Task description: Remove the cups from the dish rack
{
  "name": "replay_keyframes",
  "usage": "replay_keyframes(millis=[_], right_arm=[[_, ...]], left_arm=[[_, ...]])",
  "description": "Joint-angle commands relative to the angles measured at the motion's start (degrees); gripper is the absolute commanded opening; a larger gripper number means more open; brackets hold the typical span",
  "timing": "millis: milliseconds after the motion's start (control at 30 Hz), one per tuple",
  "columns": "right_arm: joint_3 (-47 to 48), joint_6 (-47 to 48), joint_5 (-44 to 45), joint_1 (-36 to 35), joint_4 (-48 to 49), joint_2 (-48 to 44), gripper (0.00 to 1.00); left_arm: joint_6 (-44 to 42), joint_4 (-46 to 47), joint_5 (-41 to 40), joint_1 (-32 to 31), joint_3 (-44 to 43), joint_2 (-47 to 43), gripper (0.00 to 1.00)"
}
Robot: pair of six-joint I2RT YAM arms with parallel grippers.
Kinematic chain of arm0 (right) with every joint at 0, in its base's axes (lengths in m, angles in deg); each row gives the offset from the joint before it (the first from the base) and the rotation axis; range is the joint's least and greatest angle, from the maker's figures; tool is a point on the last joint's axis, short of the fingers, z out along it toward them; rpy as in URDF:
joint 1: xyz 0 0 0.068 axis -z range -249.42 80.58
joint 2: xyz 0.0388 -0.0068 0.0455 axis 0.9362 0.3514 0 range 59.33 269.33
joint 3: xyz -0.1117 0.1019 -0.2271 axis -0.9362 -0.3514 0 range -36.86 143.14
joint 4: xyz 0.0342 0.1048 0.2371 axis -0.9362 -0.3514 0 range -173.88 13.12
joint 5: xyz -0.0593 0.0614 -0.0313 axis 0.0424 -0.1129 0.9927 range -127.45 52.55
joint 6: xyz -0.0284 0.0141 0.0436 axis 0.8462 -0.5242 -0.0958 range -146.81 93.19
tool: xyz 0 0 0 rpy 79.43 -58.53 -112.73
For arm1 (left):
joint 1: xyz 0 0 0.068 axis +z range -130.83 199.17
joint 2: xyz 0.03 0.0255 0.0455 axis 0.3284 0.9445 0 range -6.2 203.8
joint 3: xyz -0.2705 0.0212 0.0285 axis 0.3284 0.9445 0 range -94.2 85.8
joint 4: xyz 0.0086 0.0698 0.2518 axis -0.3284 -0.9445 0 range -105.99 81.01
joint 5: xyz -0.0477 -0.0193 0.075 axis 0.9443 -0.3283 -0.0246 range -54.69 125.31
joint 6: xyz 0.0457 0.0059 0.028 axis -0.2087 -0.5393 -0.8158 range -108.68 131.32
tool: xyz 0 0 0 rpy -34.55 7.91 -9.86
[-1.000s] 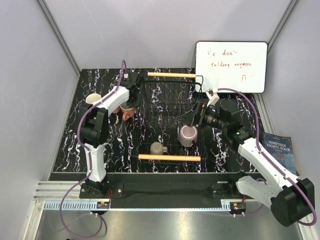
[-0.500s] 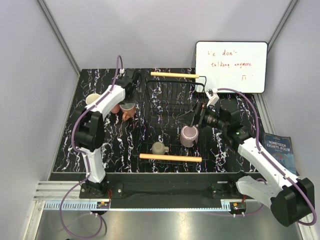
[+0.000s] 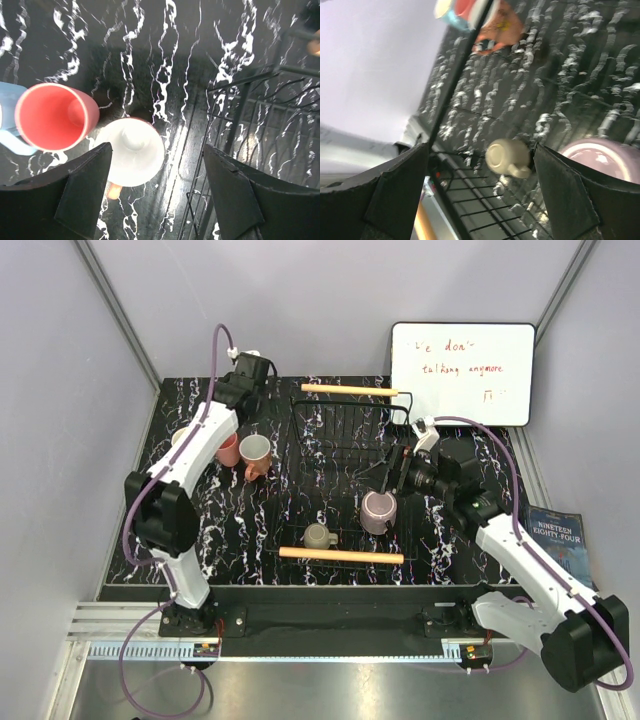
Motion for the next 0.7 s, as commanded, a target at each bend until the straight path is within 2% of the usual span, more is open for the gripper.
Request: replay_keyframes(millis=[0,100,300,467,667], right_arm=[[6.8,6.1,8.9,-0.3,-10.9,2.5,0.92],[11.5,9.9,16.9,-0.8,-22.9,6.1,0.92],[18.1,10.5,27.3,-3.5,-33.5,12.6,0.90],[26.8,10.6,37.8,-8.5,-43.9,18.7,0.91],[34.3,9.9,42.5,-12.1,-53.6,23.1,0.94]], left_arm=[[0.8,0.1,-3.6,-0.7,-2.8,-7.0,0.79],[1.5,0.6,-4.4,-2.3,-2.1,-10.2,0.80],[2.8,4.0,-8.2,-8.9,5.7,-17.8,0.80],[4.5,6.9,-7.2,-13.6,11.5,-23.6,0.80],[4.4,11.4,-5.7,-17.1,19.6,-30.4,0.80]])
